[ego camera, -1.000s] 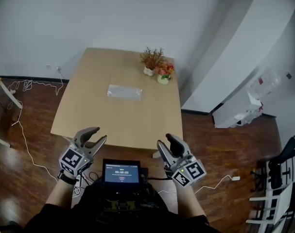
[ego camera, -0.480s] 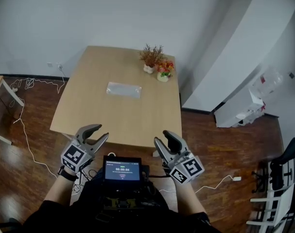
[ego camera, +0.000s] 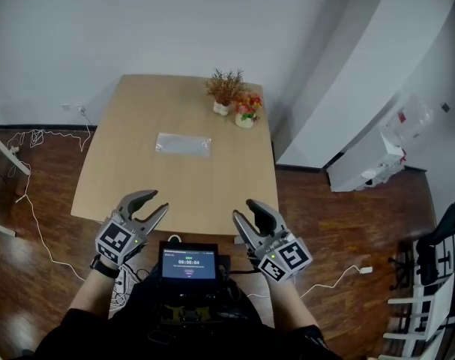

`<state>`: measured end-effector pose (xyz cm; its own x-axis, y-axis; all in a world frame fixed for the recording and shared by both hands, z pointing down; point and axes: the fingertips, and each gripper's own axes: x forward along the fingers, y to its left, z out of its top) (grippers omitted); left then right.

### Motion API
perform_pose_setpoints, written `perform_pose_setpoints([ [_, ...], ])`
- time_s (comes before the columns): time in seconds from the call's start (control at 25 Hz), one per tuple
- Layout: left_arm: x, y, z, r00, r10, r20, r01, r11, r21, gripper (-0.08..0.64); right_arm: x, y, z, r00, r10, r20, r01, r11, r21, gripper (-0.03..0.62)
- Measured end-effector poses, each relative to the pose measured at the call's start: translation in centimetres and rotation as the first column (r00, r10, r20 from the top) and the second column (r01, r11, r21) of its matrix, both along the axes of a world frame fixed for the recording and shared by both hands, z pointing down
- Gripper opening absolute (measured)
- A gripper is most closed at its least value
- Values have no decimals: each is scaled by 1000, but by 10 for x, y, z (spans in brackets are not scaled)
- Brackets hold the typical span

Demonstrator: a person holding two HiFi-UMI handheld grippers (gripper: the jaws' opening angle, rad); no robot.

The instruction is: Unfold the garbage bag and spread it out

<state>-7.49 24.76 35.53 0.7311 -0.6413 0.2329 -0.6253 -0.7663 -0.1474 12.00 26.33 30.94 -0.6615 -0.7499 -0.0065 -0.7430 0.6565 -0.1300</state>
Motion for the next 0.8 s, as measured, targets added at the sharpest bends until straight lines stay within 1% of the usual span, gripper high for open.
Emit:
perform_pose_setpoints([
  [0.2, 1, -45, 12, 999, 34, 26, -34, 999, -11, 157, -9, -44, 10, 1000, 20, -10, -20, 999, -29, 195],
  [0.36, 1, -83, 15, 998, 66, 24, -66, 997, -26, 158, -16, -84, 10, 999, 46, -17, -46, 998, -37, 195],
  [0.44, -2, -104, 16, 997, 75, 19, -74, 997, -37, 158, -19, -104, 11, 998, 67, -23, -68, 997, -41, 195],
  [0.52, -6, -126, 20, 995, 94, 26, -94, 995, -33, 158, -21, -125, 13, 995, 92, -26, -93, 995, -48, 195],
  [0.64, -10, -155, 25, 993, 115, 4, -114, 991, -64, 159, -26, -151, 18, 991, 129, -32, -130, 990, -57, 195],
  [0.8, -15, -192, 41, 985, 171, 13, -169, 983, -72, 160, -34, -185, 24, 984, 170, -43, -173, 982, -70, 195],
])
